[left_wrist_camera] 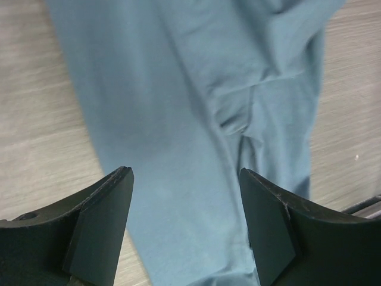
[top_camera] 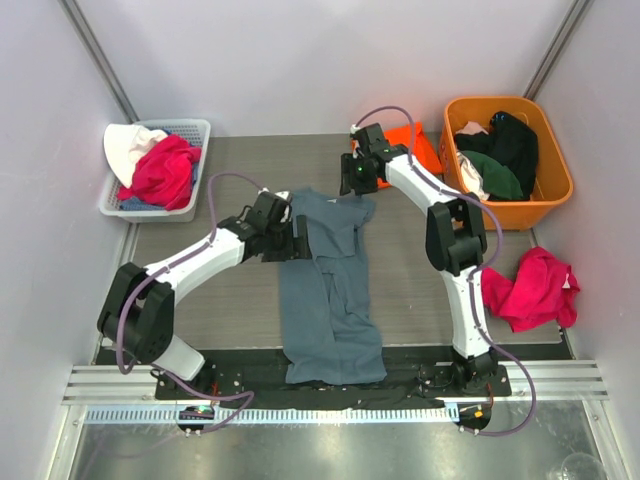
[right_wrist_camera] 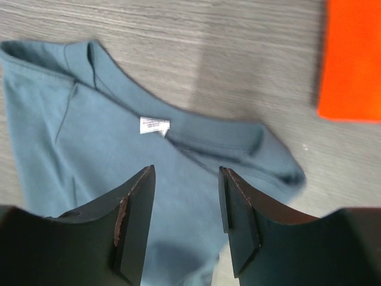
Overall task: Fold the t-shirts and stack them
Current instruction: Fold the tshirt
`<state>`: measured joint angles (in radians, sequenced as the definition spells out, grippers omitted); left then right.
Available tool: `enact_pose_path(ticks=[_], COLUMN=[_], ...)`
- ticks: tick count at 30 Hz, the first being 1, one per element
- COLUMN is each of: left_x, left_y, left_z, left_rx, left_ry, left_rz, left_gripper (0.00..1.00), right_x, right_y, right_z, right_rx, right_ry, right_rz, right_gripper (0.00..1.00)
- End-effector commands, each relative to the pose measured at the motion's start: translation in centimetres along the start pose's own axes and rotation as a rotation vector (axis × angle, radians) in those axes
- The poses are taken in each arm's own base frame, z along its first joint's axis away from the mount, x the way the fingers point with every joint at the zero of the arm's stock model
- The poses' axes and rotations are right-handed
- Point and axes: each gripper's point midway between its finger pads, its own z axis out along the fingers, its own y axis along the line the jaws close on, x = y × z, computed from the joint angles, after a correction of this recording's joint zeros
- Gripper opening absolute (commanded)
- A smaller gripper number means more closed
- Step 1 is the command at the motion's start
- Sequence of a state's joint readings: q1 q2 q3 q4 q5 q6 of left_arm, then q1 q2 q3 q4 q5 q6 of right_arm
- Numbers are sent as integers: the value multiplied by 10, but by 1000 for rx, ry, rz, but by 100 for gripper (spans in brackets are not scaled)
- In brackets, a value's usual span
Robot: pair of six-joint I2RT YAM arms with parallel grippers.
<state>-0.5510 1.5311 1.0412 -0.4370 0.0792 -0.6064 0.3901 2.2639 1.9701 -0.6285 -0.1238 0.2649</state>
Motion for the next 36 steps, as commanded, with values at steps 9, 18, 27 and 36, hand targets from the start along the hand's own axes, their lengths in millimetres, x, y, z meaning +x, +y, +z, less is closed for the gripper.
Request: enact_pose_path(ticks=[9,18,27,36], left_x=[-9,-5,2,10], left_y=[4,6,14,19], left_z=[-14,-12,-15,-13], left_rx=[1,-7,-33,-45], left_ry=[-105,-94,-84,-66], left_rz=[-68,-70,-66,-71], left_gripper=[77,77,78,78], right_x=[24,40,30,11], right_y=[3,-5,-7,-8], right_z=[43,61,98,111], right_rx=[-14,0,-1,-3], right_ry=[103,142,128,62], right_rz=[-57,-55,-69,-108], right_gripper=[50,49,51,56])
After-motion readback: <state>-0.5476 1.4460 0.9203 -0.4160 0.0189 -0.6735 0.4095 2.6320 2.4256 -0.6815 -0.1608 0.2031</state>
